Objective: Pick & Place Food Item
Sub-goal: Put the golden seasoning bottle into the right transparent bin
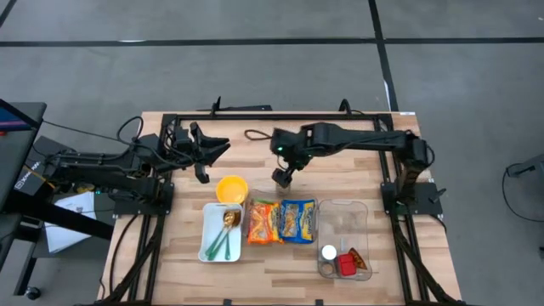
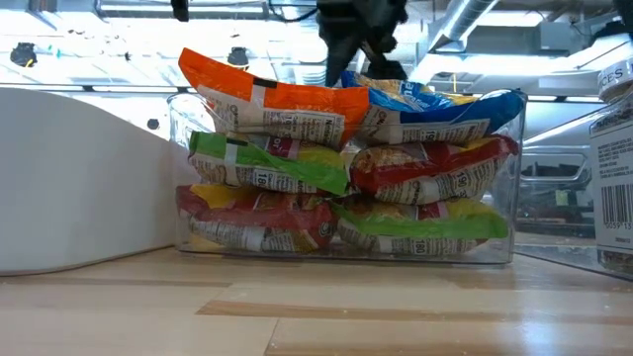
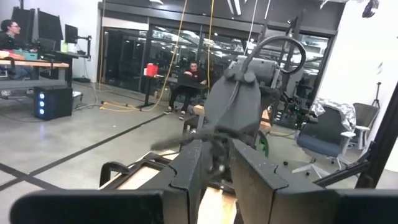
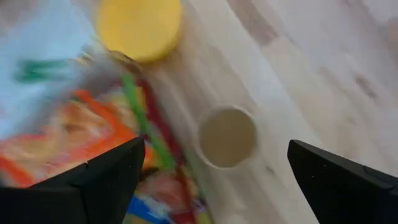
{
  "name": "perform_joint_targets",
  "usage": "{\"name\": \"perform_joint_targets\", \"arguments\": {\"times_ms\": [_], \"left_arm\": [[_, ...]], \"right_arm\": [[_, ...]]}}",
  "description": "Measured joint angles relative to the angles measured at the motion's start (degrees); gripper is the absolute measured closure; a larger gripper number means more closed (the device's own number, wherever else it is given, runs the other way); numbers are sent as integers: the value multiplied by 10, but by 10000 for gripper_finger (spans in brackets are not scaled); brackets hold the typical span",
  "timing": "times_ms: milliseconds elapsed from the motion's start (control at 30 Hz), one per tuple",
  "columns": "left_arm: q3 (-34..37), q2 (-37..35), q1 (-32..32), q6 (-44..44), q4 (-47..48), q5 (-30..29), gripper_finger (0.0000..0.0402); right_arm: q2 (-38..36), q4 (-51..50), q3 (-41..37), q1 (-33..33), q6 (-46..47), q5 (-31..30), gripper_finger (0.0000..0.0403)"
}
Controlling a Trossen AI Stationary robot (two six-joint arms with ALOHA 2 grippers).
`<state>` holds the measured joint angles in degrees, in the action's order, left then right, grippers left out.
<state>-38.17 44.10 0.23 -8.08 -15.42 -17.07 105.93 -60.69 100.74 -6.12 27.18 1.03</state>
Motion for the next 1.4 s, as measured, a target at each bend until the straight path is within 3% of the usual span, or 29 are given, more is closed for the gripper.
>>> {"name": "perform_joint_targets", "arguments": {"times_ms": [200,467,1400], "left_arm": [[0,0,0,-3,-1,10,325],[0,0,-10,-10,0,10,325],[0,0,-10,-8,0,10,325]], "right_arm": [[89,-86,104,9,-40,-60,14],[151,-126,112,2,-42,-66,14],[172,-90,112,23,-27,-41,14]]}}
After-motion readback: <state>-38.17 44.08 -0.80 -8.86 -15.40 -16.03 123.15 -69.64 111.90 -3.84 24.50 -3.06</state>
